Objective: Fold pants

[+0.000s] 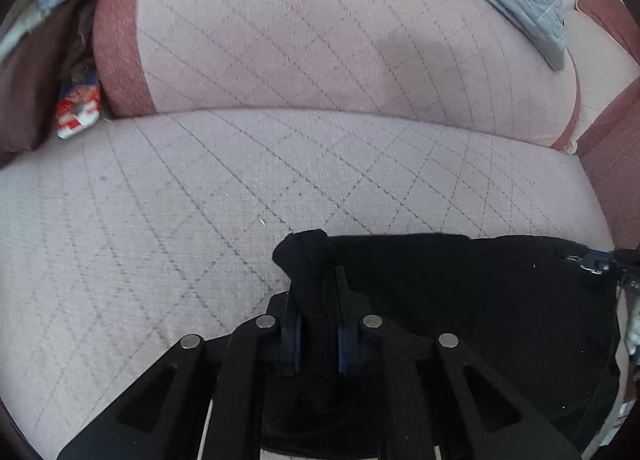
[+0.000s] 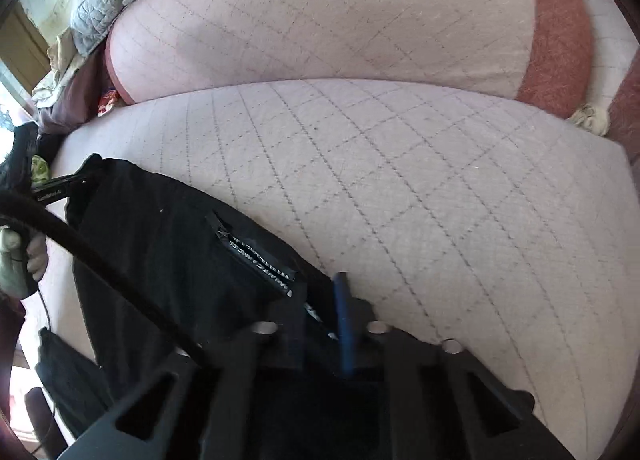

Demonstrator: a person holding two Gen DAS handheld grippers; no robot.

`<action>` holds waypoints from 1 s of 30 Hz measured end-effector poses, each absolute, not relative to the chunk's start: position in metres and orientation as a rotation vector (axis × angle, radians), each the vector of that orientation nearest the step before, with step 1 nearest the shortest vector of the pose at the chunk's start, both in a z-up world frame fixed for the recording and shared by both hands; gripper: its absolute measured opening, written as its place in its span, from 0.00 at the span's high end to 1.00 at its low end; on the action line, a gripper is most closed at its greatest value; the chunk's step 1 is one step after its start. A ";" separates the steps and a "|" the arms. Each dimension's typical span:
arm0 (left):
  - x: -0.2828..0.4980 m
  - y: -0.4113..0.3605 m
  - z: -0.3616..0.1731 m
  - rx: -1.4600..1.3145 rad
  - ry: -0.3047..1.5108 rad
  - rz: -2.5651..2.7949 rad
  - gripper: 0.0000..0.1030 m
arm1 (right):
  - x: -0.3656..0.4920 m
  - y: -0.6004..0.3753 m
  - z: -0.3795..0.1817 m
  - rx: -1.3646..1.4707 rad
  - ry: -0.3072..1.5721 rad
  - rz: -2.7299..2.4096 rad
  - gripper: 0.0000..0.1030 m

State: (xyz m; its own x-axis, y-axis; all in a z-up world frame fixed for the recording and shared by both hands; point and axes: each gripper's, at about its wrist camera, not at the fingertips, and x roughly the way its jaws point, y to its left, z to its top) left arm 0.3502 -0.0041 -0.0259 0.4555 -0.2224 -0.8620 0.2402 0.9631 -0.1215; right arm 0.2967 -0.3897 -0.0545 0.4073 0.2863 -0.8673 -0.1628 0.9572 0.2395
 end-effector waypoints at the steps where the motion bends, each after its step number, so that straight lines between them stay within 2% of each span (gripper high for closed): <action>1: 0.346 -0.004 -0.021 0.023 1.046 -0.278 0.89 | 0.293 -0.390 -0.050 0.127 1.104 0.277 0.93; 9: 0.298 0.019 0.037 0.021 0.940 -0.247 0.89 | 0.246 -0.366 -0.003 0.054 1.034 0.232 0.94; 19: 0.164 0.050 0.087 0.010 0.787 -0.249 0.89 | 0.123 -0.345 0.034 0.026 0.973 0.218 0.95; 24: 0.083 0.063 0.069 0.019 0.767 -0.270 0.87 | 0.052 -0.342 0.008 0.052 1.014 0.221 0.95; 27: 0.048 0.063 0.043 0.075 0.836 -0.250 0.78 | 0.018 -0.343 -0.023 0.100 1.068 0.220 0.95; 30: 0.021 0.070 0.019 0.097 0.899 -0.221 0.76 | -0.010 -0.342 -0.049 0.132 1.105 0.212 0.95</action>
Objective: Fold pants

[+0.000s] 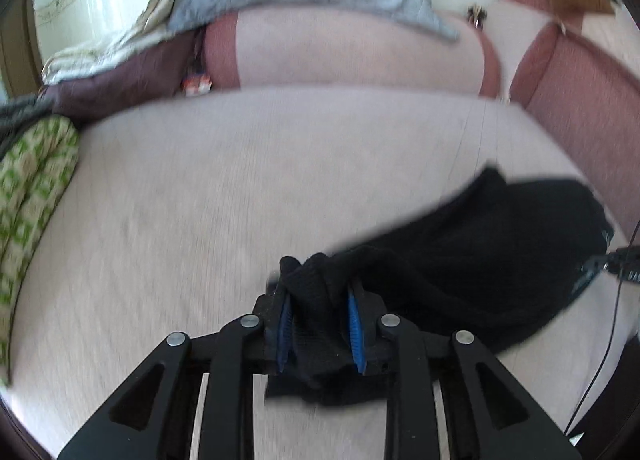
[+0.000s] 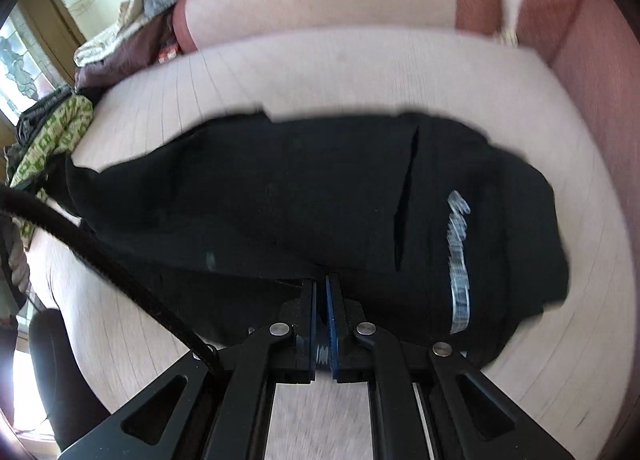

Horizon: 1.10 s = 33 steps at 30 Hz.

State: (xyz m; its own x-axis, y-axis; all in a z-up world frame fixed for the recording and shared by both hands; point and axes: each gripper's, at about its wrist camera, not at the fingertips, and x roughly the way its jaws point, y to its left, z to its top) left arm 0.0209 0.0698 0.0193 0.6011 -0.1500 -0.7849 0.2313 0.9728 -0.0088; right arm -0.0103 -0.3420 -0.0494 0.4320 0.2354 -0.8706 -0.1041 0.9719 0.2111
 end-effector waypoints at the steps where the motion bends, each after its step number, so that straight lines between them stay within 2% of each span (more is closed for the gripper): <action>1: 0.013 0.075 0.015 0.083 0.916 -0.215 0.75 | -0.017 -0.340 -0.052 0.124 1.099 0.205 0.95; 2: 0.004 0.082 0.013 0.052 0.932 -0.213 0.74 | -0.022 -0.338 -0.051 0.114 1.091 0.199 0.94; 4: -0.008 0.093 0.015 0.013 0.936 -0.203 0.58 | -0.027 -0.336 -0.048 0.093 1.095 0.187 0.92; 8: -0.037 0.123 0.026 -0.065 0.910 -0.168 0.46 | -0.044 -0.332 -0.030 0.025 1.082 0.161 0.85; 11: -0.045 0.141 0.027 -0.136 0.904 -0.125 0.46 | -0.055 -0.327 -0.005 0.011 1.027 0.184 0.74; 18: -0.036 0.169 0.000 -0.562 0.864 -0.137 0.46 | -0.026 -0.244 0.024 0.038 0.991 0.380 0.74; 22: -0.037 0.180 -0.021 -0.691 0.816 -0.116 0.46 | 0.010 -0.172 0.015 0.063 0.998 0.474 0.74; 26: -0.044 0.194 -0.028 -0.677 0.787 -0.023 0.46 | 0.049 -0.113 -0.006 0.075 0.990 0.468 0.74; 28: -0.049 0.205 -0.025 -0.687 0.753 0.030 0.45 | 0.062 -0.093 -0.025 0.072 1.049 0.461 0.74; 30: -0.055 0.215 -0.021 -0.683 0.718 0.083 0.45 | 0.060 -0.078 -0.039 0.061 1.133 0.510 0.74; 33: -0.059 0.230 -0.024 -0.741 0.701 0.103 0.42 | 0.013 -0.061 -0.053 -0.086 1.205 0.585 0.73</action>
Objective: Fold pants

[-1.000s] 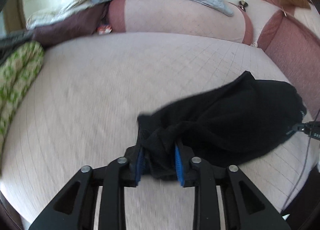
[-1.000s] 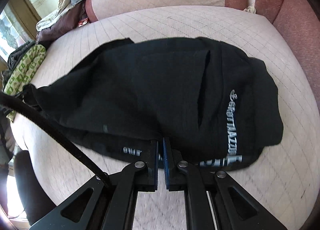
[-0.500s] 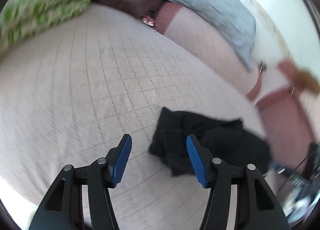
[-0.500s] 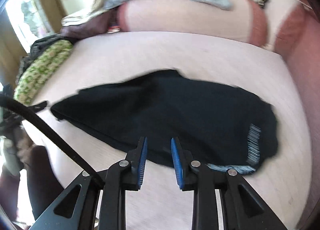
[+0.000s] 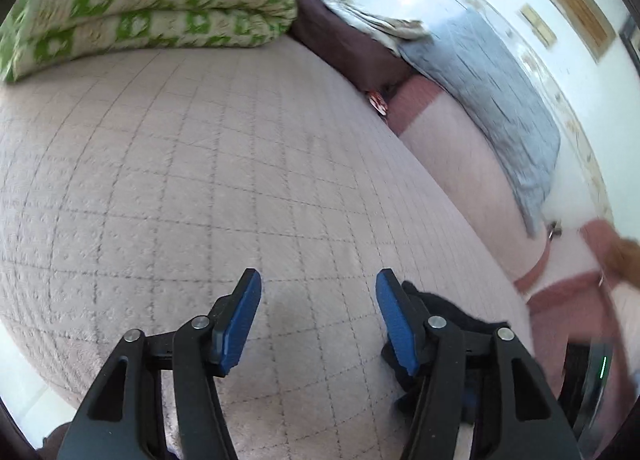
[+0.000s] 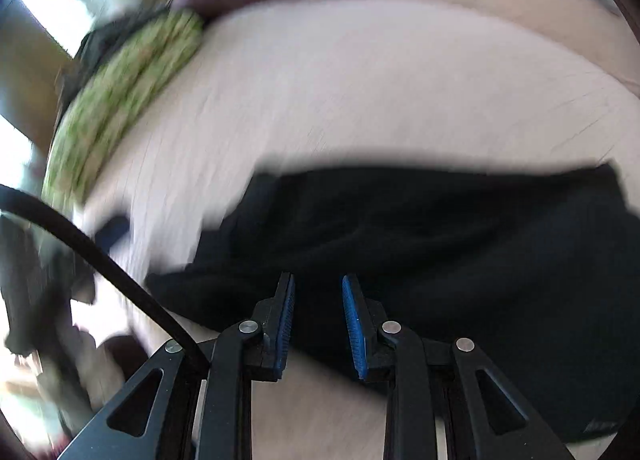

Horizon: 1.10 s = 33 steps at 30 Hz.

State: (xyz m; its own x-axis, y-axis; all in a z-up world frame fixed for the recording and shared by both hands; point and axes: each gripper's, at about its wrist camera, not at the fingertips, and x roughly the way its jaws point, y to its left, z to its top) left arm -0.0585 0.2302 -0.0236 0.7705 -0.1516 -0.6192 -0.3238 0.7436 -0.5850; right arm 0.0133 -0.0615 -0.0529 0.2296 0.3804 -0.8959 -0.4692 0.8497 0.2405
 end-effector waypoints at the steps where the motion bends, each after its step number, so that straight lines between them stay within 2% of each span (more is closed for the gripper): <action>1: -0.058 0.232 -0.025 -0.757 0.705 0.101 0.42 | 0.005 -0.059 -0.054 -0.117 1.211 0.593 0.73; 3: -0.054 0.231 -0.027 -0.766 0.718 0.094 0.42 | -0.005 -0.060 -0.049 -0.145 1.250 0.611 0.73; 6: -0.053 0.226 -0.024 -0.728 0.717 0.087 0.42 | -0.006 -0.057 -0.024 -0.162 1.164 0.592 0.69; 7: -0.054 0.224 -0.023 -0.714 0.713 0.089 0.42 | -0.006 -0.048 -0.014 -0.189 1.116 0.593 0.65; 9: -0.055 0.224 -0.022 -0.704 0.709 0.092 0.41 | -0.006 -0.023 -0.002 -0.222 1.045 0.620 0.39; 11: -0.055 0.226 -0.024 -0.711 0.716 0.100 0.41 | -0.003 0.000 -0.005 -0.237 1.038 0.644 0.33; 13: -0.056 0.229 -0.026 -0.721 0.721 0.106 0.41 | 0.004 0.027 -0.017 -0.276 1.055 0.624 0.33; 14: -0.056 0.230 -0.027 -0.729 0.722 0.107 0.41 | 0.007 0.033 -0.025 -0.288 1.065 0.615 0.34; 16: -0.057 0.232 -0.028 -0.736 0.721 0.112 0.41 | 0.013 0.042 -0.042 -0.305 1.106 0.607 0.61; 17: -0.058 0.232 -0.028 -0.739 0.719 0.114 0.41 | 0.016 0.044 -0.049 -0.301 1.138 0.603 0.83; 20: -0.058 0.232 -0.028 -0.740 0.716 0.117 0.41 | 0.011 0.038 -0.041 -0.271 1.106 0.591 0.90; 25: -0.053 0.230 -0.028 -0.729 0.722 0.111 0.41 | 0.016 0.038 -0.012 -0.192 1.018 0.561 0.90; 30: -0.050 0.226 -0.029 -0.708 0.728 0.113 0.41 | 0.053 0.048 -0.012 -0.123 1.029 0.522 0.89; 33: -0.050 0.225 -0.029 -0.695 0.729 0.115 0.41 | 0.074 0.054 -0.029 -0.085 1.065 0.520 0.79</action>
State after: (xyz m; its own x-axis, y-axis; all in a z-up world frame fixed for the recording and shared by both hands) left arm -0.0501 0.2246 -0.0292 0.7500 -0.1359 -0.6474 -0.3288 0.7726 -0.5431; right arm 0.0741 0.0544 -0.0291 0.3767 0.3660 -0.8509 -0.4468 0.8765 0.1792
